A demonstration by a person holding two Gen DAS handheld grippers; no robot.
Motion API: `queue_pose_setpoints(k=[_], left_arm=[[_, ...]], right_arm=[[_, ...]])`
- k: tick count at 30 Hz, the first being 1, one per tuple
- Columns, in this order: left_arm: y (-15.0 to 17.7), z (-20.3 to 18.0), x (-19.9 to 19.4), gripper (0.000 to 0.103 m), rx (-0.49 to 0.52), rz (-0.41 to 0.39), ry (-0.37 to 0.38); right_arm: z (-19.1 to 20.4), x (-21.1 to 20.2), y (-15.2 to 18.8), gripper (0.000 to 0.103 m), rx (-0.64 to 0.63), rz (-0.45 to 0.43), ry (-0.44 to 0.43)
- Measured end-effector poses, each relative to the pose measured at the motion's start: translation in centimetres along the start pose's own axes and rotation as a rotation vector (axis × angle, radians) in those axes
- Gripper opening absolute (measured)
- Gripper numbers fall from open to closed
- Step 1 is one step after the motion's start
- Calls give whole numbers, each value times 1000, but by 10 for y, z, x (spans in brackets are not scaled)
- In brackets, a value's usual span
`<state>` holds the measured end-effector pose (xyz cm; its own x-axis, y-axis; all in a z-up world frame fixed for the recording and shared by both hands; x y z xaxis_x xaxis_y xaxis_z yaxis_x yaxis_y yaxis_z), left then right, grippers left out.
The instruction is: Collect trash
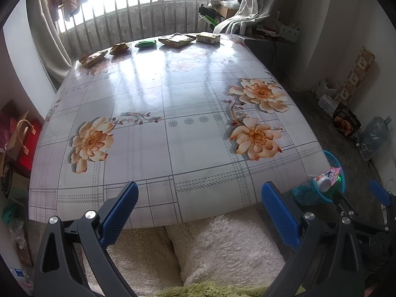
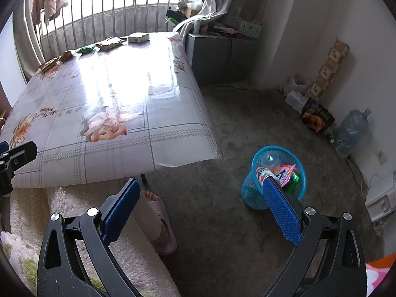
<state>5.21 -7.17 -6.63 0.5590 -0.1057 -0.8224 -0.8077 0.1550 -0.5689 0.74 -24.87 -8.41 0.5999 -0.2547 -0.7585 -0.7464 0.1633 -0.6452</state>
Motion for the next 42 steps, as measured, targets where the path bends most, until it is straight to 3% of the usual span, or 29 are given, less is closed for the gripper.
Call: queue_pose_setpoints(k=[42], left_arm=[[-5, 7, -5, 97, -7, -12, 9]], right_arm=[[13, -6, -5, 95, -6, -2, -12]])
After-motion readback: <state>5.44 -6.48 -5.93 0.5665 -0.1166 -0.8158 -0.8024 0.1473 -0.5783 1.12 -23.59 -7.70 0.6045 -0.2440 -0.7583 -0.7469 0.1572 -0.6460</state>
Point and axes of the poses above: each gripper's, at about its wrist camera, not at the fingertips, and x roughly the way its jaws point, z to its left, y to its underside, the point moved 8 cm from there along x, roughly the way its jaws point, and after that the axes turned 3 degrees about -y, right-handed, at the moved point
